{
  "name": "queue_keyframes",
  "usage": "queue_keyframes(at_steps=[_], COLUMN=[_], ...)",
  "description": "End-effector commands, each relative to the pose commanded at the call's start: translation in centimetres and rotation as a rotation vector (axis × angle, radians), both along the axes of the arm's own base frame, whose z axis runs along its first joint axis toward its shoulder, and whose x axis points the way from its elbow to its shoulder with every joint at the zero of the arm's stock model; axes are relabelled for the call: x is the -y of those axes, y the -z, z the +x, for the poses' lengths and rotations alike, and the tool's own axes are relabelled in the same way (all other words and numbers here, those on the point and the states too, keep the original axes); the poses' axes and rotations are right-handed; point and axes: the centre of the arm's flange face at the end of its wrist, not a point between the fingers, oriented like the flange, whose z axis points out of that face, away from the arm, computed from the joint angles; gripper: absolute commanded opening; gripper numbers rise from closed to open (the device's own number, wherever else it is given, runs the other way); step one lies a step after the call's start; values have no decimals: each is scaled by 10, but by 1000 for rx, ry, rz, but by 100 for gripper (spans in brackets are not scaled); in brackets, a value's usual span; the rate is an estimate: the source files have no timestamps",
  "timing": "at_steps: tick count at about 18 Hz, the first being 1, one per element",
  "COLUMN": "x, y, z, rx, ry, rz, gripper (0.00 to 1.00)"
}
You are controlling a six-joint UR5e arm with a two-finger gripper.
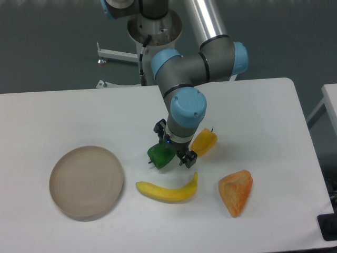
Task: Pick up the green pepper from the table
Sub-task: 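Close the gripper fingers around the green bell pepper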
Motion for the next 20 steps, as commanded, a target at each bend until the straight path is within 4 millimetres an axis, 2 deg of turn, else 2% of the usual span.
queue_keyframes(at_steps=[9,20], x=[8,14], y=[-4,14], z=[6,18], rx=[-1,13], ry=[1,-1], rz=[7,-21], gripper=[100,100])
